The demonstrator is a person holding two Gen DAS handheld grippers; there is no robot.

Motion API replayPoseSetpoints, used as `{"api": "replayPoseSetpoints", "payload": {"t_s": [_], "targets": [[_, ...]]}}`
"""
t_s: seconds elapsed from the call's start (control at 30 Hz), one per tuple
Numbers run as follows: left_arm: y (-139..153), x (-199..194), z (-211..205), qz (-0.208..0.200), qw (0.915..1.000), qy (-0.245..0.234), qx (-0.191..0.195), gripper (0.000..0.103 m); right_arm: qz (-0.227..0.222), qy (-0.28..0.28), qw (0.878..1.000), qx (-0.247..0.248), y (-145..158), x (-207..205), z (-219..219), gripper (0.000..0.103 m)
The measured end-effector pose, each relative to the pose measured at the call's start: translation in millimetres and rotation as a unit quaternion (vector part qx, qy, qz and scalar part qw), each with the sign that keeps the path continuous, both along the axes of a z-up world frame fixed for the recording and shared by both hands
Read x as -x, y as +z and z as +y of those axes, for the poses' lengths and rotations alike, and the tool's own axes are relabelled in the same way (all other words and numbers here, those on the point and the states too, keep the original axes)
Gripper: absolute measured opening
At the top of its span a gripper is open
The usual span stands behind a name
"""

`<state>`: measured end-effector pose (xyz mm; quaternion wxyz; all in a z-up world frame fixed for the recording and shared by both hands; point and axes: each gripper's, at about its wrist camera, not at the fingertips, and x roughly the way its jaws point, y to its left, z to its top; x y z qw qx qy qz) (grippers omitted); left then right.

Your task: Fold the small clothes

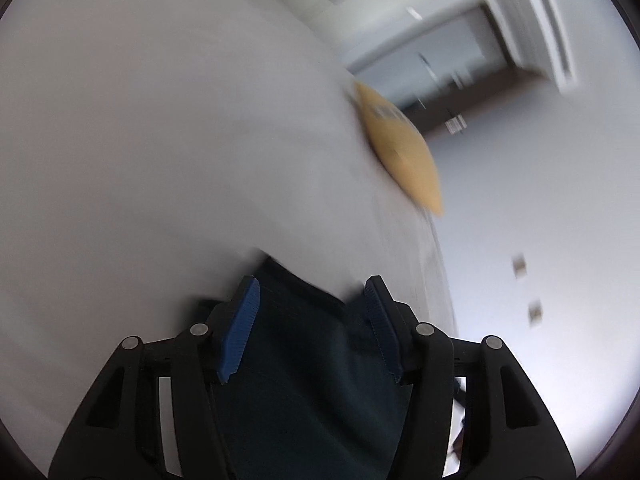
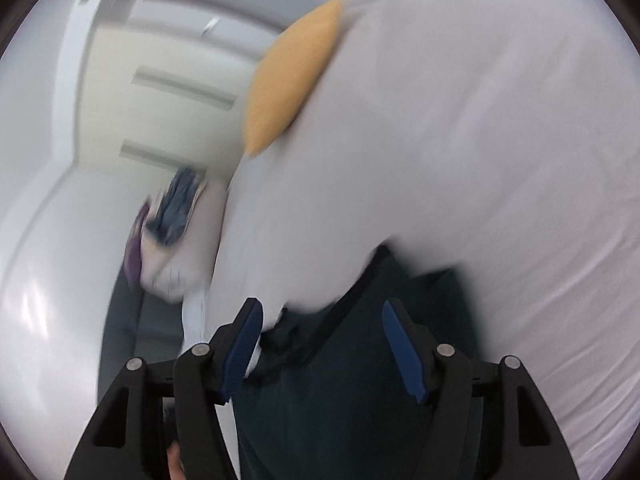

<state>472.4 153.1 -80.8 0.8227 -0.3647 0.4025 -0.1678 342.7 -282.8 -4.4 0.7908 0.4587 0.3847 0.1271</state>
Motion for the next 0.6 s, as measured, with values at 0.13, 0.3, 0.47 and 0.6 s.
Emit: {"api": "replayPoseSetpoints", "payload": {"t_s": [0.13,0.3,0.47,0.6], "targets": [[-2.3,-2.2,-59.2,-0.008,0.9954,-0.054,-0.078,0.053,-0.003,0.105,0.994,0.040,6.3,-4.5,64.5,0.064],[-28.0,1.8,-60.1,0.008,0.9936,-0.036,-0.106,0.052,0.033,0.173,0.982,0.074,-18.9,-17.7,110.8,0.049],[-56.5,7.4,-33.9,0.010,0.9938,-0.005,-0.110,0.052,0.055,0.103,0.989,0.094,-40.5,-25.1,78.4,0.001],[-62.0,12.9,-30.6,-0.016,0.9922,0.007,-0.124,0.052,0.062,0.036,0.992,0.104,-49.2,-25.7,45.0,0.000]]}}
